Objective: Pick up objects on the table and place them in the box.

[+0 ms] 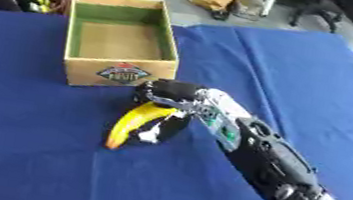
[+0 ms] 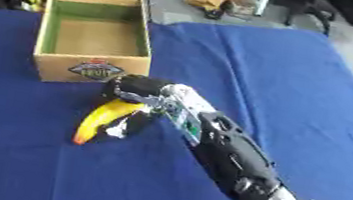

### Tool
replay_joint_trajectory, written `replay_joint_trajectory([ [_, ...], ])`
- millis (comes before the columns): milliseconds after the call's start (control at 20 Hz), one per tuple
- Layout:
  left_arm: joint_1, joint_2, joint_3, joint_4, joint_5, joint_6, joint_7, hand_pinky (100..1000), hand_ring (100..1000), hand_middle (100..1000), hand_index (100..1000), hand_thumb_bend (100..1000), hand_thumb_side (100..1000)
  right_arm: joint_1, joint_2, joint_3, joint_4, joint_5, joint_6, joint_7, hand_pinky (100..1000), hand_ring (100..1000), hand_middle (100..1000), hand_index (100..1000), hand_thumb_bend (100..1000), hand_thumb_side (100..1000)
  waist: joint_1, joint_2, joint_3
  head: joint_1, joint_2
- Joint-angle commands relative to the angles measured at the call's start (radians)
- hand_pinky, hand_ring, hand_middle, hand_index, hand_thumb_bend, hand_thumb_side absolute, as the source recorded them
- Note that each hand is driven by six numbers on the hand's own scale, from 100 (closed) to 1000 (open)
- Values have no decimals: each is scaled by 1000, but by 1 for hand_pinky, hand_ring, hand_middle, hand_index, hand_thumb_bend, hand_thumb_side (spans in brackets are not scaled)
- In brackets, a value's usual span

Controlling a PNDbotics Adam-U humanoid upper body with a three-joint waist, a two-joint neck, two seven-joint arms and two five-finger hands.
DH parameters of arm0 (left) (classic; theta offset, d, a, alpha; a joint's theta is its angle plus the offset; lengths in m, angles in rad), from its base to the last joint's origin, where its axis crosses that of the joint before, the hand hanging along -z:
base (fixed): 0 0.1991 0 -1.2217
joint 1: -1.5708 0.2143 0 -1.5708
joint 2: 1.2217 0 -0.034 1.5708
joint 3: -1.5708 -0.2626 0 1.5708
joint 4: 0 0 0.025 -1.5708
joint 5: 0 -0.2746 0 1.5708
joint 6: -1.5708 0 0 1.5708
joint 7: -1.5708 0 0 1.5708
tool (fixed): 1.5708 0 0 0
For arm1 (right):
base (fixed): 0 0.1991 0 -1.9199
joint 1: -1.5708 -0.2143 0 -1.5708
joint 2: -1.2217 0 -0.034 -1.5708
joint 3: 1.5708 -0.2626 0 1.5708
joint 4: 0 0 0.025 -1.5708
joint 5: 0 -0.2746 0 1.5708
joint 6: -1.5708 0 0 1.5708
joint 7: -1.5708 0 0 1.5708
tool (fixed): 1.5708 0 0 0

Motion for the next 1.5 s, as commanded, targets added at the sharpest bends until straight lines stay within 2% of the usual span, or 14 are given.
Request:
replay_joint_trajectory([
  [50, -15, 2, -1, -23, 3, 1, 1, 599, 754, 559, 576, 202, 1000, -6, -9, 2, 0, 18, -2, 1, 696, 661, 622, 749, 278, 566, 2, -14, -1, -1, -6],
  [250, -15, 2, -1, -23, 3, 1, 1, 599, 754, 559, 576, 202, 1000, -3, -7, 3, 4, 29, -6, 3, 686, 644, 606, 736, 268, 557, 3, -14, -2, 0, -6],
  [550, -14, 2, -1, -23, 4, 0, 1, 599, 754, 559, 576, 201, 1000, 1, -5, 3, 10, 51, -11, -12, 620, 564, 541, 687, 243, 502, 4, -15, -4, 1, -7],
  [850, -14, 1, -1, -23, 4, 0, 1, 599, 753, 559, 576, 201, 1000, 7, -2, 6, 17, 81, -20, -24, 619, 570, 560, 705, 244, 504, 4, -16, -5, 2, -6],
  [1050, -14, 1, 0, -23, 4, 0, 1, 599, 753, 559, 576, 201, 1000, 10, 0, 8, 22, 99, -25, -25, 582, 539, 535, 679, 237, 451, 5, -16, -6, 2, -6],
  [1150, -14, 1, 0, -23, 4, 0, 1, 599, 753, 559, 576, 201, 1000, 12, 0, 7, 23, 105, -23, -29, 548, 506, 497, 637, 186, 346, 5, -16, -7, 1, -5],
  [1200, -13, 1, 0, -23, 4, 0, 1, 599, 753, 559, 575, 201, 1000, 12, 0, 7, 23, 107, -21, -33, 546, 504, 493, 631, 173, 330, 5, -16, -7, 1, -4],
  [1450, -13, 1, 0, -23, 4, 0, 2, 599, 752, 558, 575, 202, 1000, 11, -4, 6, 20, 102, -14, -44, 535, 491, 479, 614, 139, 314, 5, -17, -8, 2, -5],
  [1500, -13, 1, 0, -23, 4, 0, 2, 599, 752, 558, 575, 202, 1000, 11, -5, 6, 19, 98, -12, -44, 534, 491, 478, 611, 100, 339, 5, -17, -8, 2, -5],
])
